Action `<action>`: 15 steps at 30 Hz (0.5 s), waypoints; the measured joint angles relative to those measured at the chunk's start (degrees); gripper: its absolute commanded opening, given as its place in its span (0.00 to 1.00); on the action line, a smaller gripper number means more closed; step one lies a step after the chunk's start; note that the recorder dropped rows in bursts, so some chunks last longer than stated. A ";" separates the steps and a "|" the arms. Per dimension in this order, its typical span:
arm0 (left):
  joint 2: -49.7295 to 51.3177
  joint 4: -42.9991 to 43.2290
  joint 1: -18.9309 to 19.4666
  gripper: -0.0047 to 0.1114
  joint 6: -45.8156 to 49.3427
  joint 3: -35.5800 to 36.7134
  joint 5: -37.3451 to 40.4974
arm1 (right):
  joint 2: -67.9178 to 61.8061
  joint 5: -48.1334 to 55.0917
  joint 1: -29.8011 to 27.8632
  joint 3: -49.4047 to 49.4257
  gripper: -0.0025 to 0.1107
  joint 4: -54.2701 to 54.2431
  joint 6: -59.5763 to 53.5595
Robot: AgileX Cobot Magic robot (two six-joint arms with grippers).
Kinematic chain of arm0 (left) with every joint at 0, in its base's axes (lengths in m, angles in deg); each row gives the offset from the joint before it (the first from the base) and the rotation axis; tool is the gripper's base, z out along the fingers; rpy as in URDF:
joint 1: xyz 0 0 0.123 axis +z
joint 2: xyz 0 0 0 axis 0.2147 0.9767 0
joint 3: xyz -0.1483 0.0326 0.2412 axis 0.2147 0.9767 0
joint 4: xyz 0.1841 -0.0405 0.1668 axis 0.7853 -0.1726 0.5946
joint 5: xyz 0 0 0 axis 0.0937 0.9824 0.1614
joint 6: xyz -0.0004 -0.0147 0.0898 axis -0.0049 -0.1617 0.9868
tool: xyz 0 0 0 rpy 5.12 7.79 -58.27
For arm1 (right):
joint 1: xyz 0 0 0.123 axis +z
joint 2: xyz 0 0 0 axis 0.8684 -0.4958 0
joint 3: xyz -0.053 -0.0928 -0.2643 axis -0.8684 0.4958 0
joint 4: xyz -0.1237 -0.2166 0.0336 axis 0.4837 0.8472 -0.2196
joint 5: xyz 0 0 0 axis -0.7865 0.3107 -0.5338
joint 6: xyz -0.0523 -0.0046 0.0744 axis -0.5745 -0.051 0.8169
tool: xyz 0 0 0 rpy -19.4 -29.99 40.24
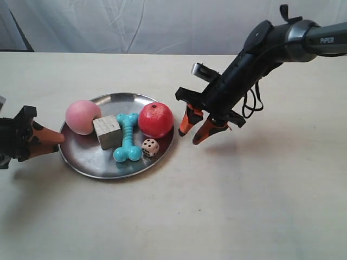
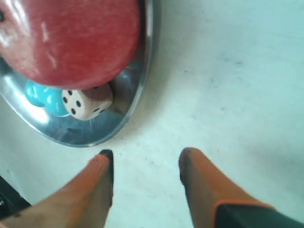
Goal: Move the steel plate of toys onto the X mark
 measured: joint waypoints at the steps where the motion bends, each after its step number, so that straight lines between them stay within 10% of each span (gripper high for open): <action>1: 0.00 0.00 1.04 0.18 0.00 0.00 -2.07 | 0.86 0.14 -0.26 0.00 0.37 0.65 0.00; 6: -0.30 0.00 6.18 0.04 -0.72 0.00 -10.94 | 6.92 1.68 -0.51 0.00 0.02 5.70 0.15; 15: -10.81 0.11 7.70 0.04 -0.98 3.25 -11.95 | 24.89 -3.13 -0.51 7.76 0.02 8.37 -0.08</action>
